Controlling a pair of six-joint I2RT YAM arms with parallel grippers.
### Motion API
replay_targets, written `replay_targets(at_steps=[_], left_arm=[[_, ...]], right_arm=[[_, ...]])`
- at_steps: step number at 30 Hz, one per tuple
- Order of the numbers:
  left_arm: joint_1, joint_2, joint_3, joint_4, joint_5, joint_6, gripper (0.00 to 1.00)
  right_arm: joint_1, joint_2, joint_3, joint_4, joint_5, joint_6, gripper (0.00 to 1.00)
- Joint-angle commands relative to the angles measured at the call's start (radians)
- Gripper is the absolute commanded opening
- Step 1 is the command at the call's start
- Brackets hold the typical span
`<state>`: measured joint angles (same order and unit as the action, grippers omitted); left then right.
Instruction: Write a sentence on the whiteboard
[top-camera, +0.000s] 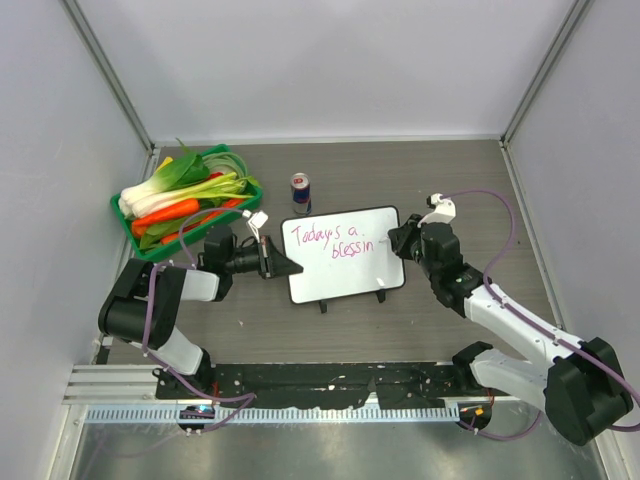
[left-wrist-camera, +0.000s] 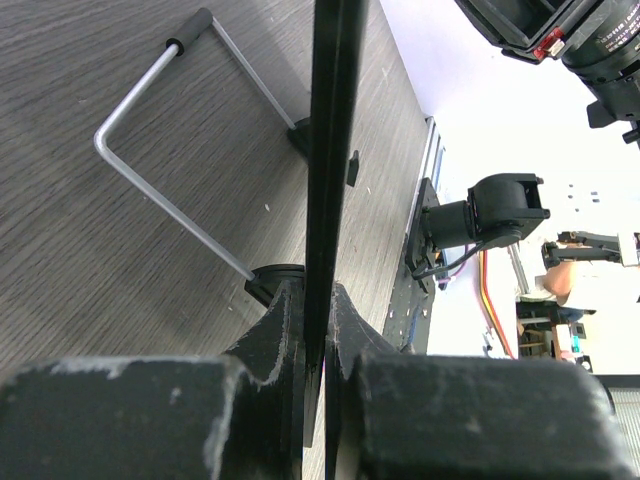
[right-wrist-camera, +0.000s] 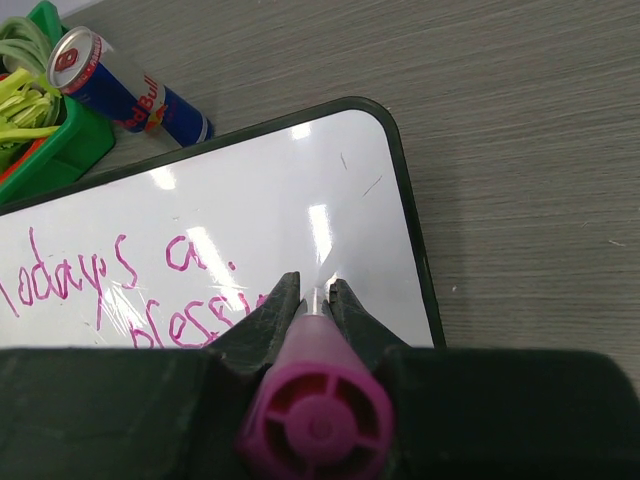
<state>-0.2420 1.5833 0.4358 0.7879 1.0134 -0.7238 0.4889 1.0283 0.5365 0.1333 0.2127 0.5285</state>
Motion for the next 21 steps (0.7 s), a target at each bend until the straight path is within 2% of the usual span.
replay_targets(at_steps=[1,21], left_arm=[[-0.005,0.023,0.006,-0.062,-0.065,0.026,0.0],[-0.003,0.023,0.006,-0.064,-0.065,0.024,0.0]], right_arm=[[-0.003,0.013,0.033,0.028,0.019,-0.009,0.01],[-0.003,0.019,0.008,0.046,-0.065,-0.007,0.01]])
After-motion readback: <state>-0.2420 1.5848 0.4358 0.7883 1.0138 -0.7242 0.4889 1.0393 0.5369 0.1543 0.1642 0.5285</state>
